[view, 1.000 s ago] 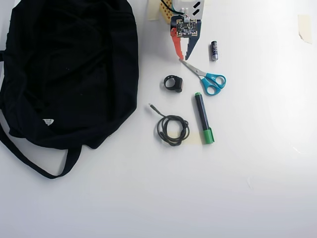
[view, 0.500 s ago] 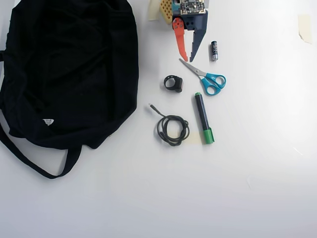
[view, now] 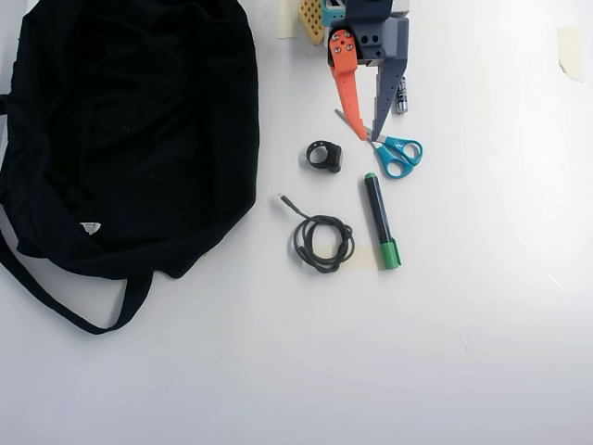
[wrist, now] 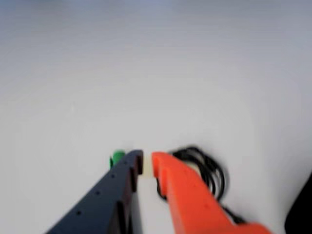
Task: Put the cable into the black bag
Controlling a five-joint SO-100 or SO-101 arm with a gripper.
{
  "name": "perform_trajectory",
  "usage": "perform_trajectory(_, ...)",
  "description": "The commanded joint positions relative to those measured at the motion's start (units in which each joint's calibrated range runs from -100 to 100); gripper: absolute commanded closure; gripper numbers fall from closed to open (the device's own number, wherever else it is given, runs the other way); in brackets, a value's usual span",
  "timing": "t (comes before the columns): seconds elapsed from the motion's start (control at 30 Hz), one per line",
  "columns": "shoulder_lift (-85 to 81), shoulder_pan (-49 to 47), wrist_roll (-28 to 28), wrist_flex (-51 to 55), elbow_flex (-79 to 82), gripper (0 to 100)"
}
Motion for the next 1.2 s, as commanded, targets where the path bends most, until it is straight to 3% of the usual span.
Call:
perform_trajectory(0.0,4.9,0.2,0.3,-2.2,-9.5,98)
perform_trajectory(0.2,13.1,0.3,0.3,-2.6,-20.1,98)
perform_trajectory(0.5,21.4,1.2,0.4,-14.8,-23.5,98)
perform_trajectory(1.17,33.1,3.6,0.5,-18.1,-35.1,98)
